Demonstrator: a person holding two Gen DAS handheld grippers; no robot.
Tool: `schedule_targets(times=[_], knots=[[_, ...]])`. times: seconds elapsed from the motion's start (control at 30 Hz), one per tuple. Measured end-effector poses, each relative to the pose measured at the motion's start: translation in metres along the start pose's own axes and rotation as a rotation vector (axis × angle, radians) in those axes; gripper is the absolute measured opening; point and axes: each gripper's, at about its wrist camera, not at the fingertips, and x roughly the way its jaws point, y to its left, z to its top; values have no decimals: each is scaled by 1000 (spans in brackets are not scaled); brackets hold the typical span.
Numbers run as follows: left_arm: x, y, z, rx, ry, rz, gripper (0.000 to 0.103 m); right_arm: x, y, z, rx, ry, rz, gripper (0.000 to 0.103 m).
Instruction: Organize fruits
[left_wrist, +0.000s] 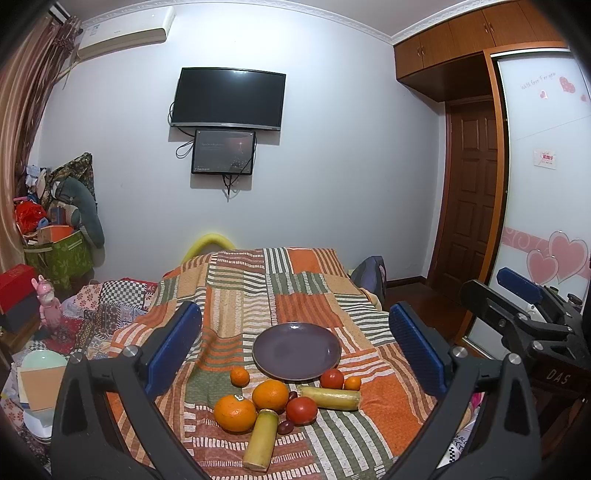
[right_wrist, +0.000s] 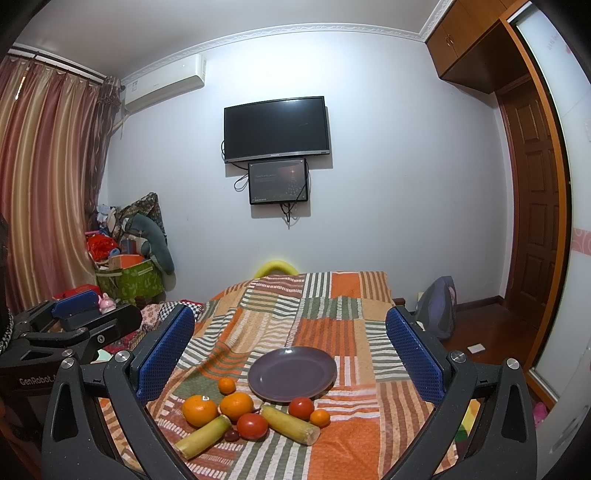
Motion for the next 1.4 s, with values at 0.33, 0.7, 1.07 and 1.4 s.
schedule_targets(times=[0.33, 0.7, 1.07, 1.4], knots=[[1, -2, 0, 5, 0, -5, 103, -2, 2, 1, -2, 2, 3, 103], [0, -2, -3, 21, -10, 5, 103, -1, 5, 0, -5, 1, 14, 103], [28, 17, -11, 29, 58, 41, 88, 24, 9, -13, -53, 60, 55, 89], [84, 63, -40, 37, 240, 97, 73, 76, 12, -52, -106, 269, 111, 69]])
